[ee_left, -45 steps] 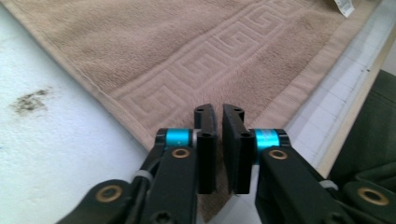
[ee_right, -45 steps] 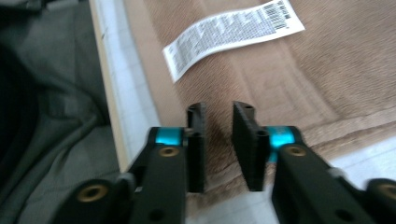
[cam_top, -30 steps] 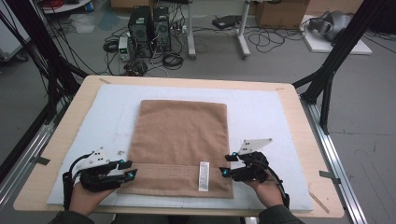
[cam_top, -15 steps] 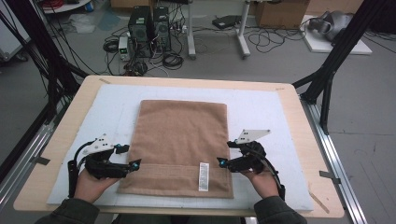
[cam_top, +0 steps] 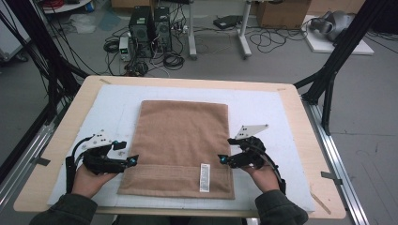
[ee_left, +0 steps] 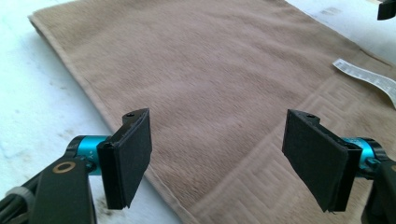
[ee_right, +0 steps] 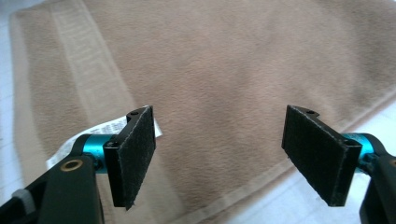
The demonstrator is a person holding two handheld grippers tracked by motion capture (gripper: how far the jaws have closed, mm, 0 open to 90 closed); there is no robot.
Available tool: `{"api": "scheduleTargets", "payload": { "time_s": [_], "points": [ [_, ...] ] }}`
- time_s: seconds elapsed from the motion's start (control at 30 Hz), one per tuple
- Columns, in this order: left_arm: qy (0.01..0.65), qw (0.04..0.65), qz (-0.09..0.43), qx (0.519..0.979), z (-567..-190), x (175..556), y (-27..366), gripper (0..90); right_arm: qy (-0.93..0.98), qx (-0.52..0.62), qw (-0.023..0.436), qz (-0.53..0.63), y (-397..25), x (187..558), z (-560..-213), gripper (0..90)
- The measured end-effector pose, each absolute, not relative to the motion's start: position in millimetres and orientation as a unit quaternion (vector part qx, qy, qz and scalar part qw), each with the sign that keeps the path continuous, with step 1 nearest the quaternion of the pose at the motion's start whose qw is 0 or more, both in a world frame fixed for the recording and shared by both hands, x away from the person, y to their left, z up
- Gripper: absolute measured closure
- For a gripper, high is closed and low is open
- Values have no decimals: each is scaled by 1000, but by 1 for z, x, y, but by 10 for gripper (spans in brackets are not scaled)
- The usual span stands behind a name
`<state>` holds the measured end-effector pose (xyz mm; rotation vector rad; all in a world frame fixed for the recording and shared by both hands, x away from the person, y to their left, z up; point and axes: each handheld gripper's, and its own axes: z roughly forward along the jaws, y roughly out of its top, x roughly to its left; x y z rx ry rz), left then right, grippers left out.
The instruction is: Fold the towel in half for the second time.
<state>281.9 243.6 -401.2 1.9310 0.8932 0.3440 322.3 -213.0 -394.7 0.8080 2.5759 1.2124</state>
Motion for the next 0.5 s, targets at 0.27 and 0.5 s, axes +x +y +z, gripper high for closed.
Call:
{"api": "scheduleTargets", "payload": {
  "time_s": [0.27,0.5],
  "points": [
    [389,464,151,782,-390,312,260,250,864,274,113,407,-216,349,-373,227],
    [393,447,170,785,-372,342,261,273,857,292,125,407,-217,384,-350,210]
  ]
}}
